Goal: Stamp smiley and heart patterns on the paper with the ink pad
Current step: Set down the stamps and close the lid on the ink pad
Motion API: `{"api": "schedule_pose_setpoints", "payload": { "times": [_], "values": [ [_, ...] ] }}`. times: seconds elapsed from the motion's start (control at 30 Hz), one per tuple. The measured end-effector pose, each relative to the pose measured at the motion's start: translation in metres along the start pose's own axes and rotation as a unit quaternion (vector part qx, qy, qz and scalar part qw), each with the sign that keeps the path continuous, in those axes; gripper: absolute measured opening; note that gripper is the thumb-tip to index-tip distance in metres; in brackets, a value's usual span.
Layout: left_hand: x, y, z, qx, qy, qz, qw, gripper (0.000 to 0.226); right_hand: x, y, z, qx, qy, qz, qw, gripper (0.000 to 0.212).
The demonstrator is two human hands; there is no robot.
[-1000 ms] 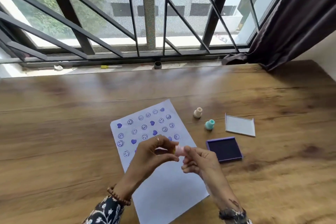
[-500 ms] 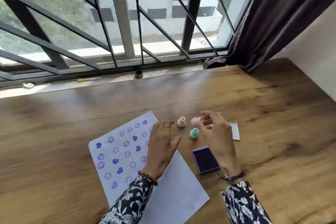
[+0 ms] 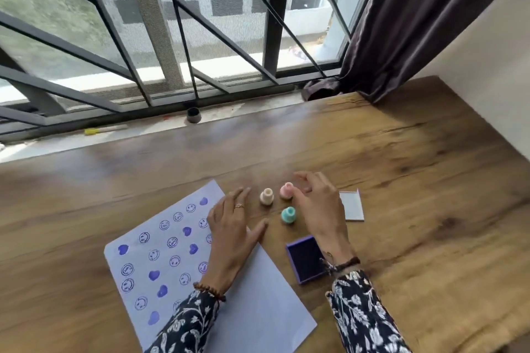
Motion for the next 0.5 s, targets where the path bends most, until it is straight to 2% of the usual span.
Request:
{"api": "schedule_pose_setpoints", "payload": {
  "times": [0.1,0.17,0.27,0.37,0.5],
  "values": [
    [-0.022,-0.018,0.011,-0.066,0.040,0.018,0.997,0.044,-0.027,-0.032,0.009,-0.105,0.047,-0.009,0.993,0.020],
    [-0.040,-0.015,0.022,-0.045,0.085,0.023,0.995,0.039,-0.053,-0.042,0.014,-0.136,0.111,0.020,0.984,0.024],
    [-0.055,0.000,0.039,0.024,0.118,0.045,0.992,0.042,-0.076,-0.034,0.019,-0.120,0.179,0.114,0.970,0.059],
    [-0.057,0.011,0.051,0.061,0.115,0.067,0.989,0.050,-0.082,-0.019,0.022,-0.096,0.198,0.173,0.960,0.091],
    [-0.059,0.015,0.054,0.084,0.107,0.075,0.988,0.053,-0.078,-0.016,0.022,-0.108,0.173,0.156,0.966,0.086]
  ]
}}
Point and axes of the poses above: each hand's wrist, its own z-axis away from the middle knuckle, its own y-axis out of the palm, x = y × z, the point moved 8 cm from there along -z, towards the middle knuckle, and after that the axes turned 10 degrees about y, right-handed, at the moved point
